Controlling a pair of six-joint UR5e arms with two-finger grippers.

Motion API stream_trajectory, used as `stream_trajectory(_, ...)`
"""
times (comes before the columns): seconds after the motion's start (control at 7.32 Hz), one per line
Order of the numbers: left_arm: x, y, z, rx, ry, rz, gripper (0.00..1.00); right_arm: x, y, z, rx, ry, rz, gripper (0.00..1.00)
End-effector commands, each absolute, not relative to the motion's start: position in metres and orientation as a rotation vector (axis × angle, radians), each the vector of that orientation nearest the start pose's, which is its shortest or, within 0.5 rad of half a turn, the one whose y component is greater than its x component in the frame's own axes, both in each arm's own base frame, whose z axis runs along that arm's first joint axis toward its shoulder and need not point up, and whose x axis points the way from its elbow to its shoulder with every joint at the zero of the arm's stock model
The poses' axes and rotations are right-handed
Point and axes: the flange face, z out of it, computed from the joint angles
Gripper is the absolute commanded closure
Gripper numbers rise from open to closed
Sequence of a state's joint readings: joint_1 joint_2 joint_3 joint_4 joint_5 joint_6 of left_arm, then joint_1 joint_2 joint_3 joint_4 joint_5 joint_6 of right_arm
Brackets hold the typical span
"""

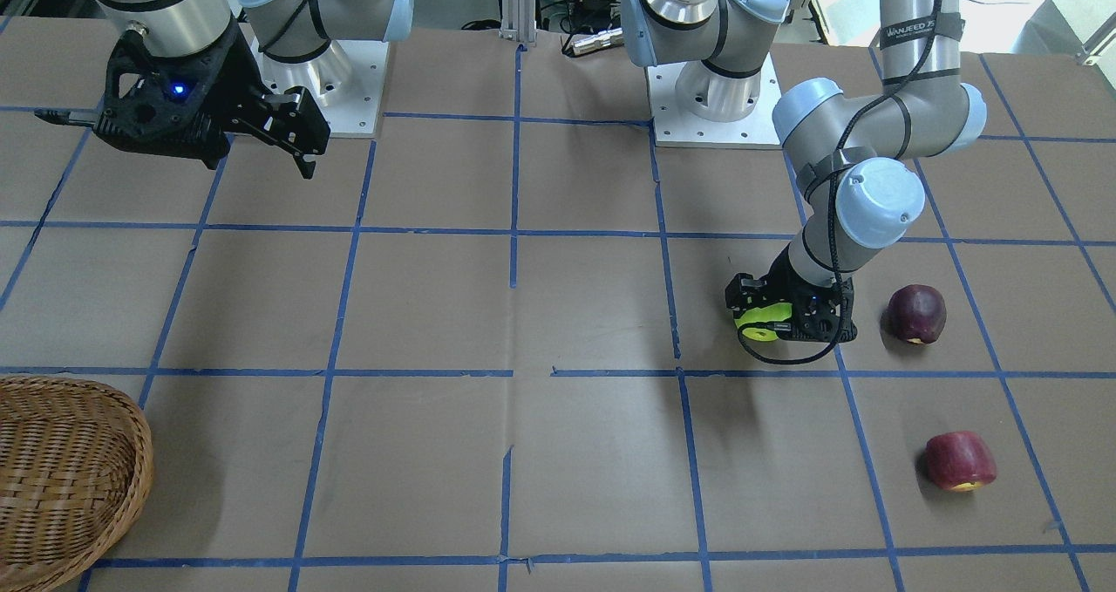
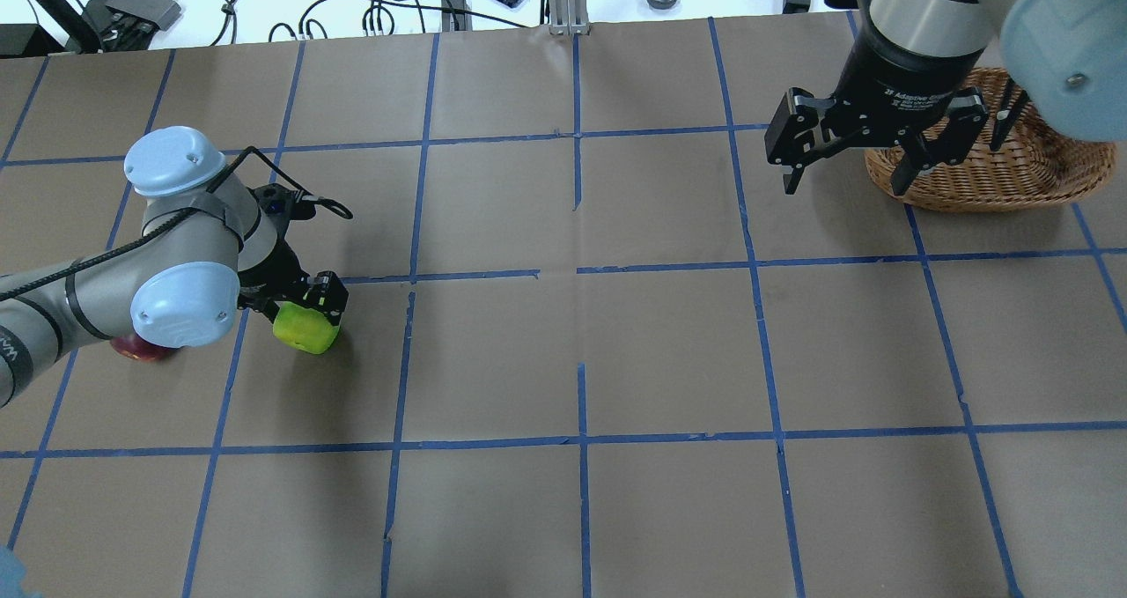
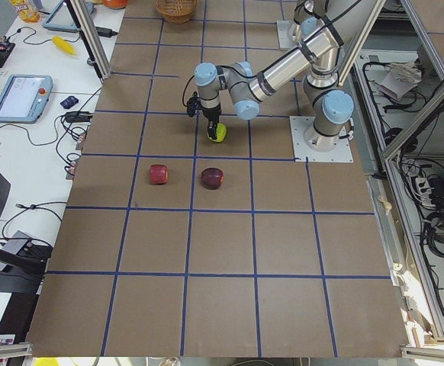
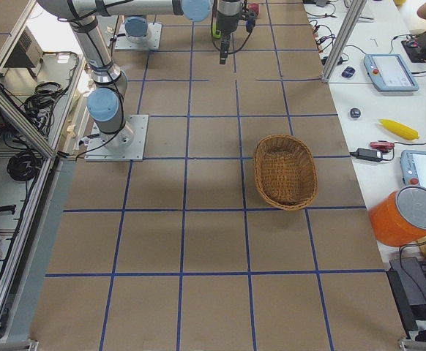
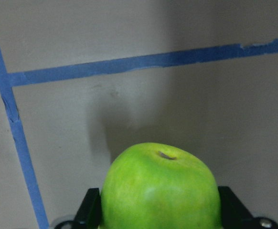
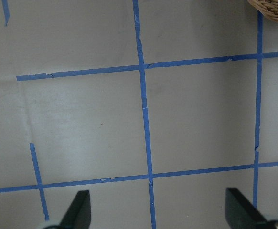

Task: Put all apples into basket
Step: 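Carry the green apple to the table center and release it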

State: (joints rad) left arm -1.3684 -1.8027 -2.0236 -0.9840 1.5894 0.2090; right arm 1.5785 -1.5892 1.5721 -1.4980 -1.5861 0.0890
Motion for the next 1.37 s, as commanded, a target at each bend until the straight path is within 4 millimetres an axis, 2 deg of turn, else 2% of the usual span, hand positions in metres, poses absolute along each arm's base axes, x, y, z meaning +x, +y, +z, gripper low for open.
stream_trajectory(0.0, -0.116, -0.547, 0.275, -0.172, 3.143, 0.129, 0.60, 0.135, -0.478, 0.491, 0.130, 3.156, 0.069, 0.00)
stream_trajectory(0.14, -0.178, -0.556, 0.283, -0.176, 3.151, 0.118, 0.60, 0.134, -0.480, 0.490, 0.133, 3.155, 0.067, 0.00)
stream_trajectory(0.27, -0.241, -0.553, 0.284, -0.222, 3.183, 0.104, 0.61, 0.132, -0.480, 0.490, 0.140, 3.155, 0.069, 0.00)
stream_trajectory(0.41, -0.286, -0.550, 0.274, -0.304, 3.173, 0.098, 0.61, 0.130, -0.482, 0.490, 0.142, 3.155, 0.064, 0.00)
stream_trajectory(0.55, -0.318, -0.553, 0.264, -0.353, 3.188, 0.034, 0.61, 0.130, -0.482, 0.489, 0.145, 3.155, 0.064, 0.00)
stream_trajectory(0.68, -0.348, -0.546, 0.254, -0.350, 3.188, 0.006, 0.61, 0.130, -0.483, 0.488, 0.145, 3.155, 0.072, 0.00)
stream_trajectory(0.82, -0.357, -0.547, 0.234, -0.333, 3.182, 0.035, 0.61, 0.130, -0.486, 0.483, 0.142, 3.153, 0.086, 0.00)
stream_trajectory(0.96, -0.360, -0.549, 0.218, -0.331, 3.178, 0.052, 0.61, 0.130, -0.493, 0.470, 0.142, 3.148, 0.132, 0.00)
stream_trajectory(1.09, -0.364, -0.549, 0.210, -0.313, 3.176, 0.047, 0.55, 0.133, -0.504, 0.452, 0.140, 3.135, 0.192, 0.00)
stream_trajectory(1.23, -0.364, -0.550, 0.205, -0.313, 3.172, 0.054, 0.05, 0.133, -0.511, 0.447, 0.137, 3.137, 0.178, 0.00)
